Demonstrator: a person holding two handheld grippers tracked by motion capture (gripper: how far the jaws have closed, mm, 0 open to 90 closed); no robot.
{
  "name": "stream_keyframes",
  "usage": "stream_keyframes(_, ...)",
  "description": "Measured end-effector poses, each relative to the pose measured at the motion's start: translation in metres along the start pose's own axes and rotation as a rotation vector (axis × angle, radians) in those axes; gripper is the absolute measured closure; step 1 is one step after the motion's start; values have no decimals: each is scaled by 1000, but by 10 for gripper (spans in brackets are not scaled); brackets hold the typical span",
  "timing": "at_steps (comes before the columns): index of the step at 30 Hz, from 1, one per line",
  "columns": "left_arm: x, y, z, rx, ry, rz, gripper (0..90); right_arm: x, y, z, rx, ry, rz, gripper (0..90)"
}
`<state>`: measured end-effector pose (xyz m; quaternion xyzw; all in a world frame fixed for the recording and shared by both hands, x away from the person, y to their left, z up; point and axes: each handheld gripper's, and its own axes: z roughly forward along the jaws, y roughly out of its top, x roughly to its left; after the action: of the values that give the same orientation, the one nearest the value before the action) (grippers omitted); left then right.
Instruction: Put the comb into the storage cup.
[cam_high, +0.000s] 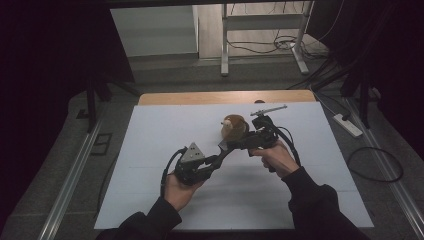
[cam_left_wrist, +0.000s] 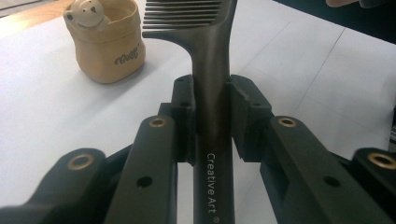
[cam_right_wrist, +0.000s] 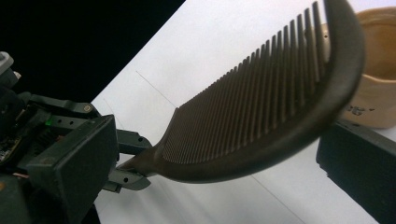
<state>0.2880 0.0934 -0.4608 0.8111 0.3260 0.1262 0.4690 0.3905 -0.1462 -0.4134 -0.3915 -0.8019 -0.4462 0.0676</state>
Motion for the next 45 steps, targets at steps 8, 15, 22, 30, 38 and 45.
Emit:
stream_keyframes(8,0,-1,0,2,4,-1,720,-6,0,-3,-12,10,41,48)
stream_keyframes(15,0,-2,-1,-2,20,-7,720,-10,-1,-9,-38,39,57,363)
stream_keyframes(22,-1,-2,-1,-2,30,3,720,-21,-4,-13,-72,142,141,645)
stream_keyframes(30,-2,-4,4,24,46,32,719,-28,-7,-12,-76,281,258,827)
stream_keyframes(38,1,-4,5,26,24,19,708,-22,-8,-13,-84,274,264,837)
stream_keyframes(45,2,-3,3,21,31,3,557,-18,-7,-15,-102,261,232,837)
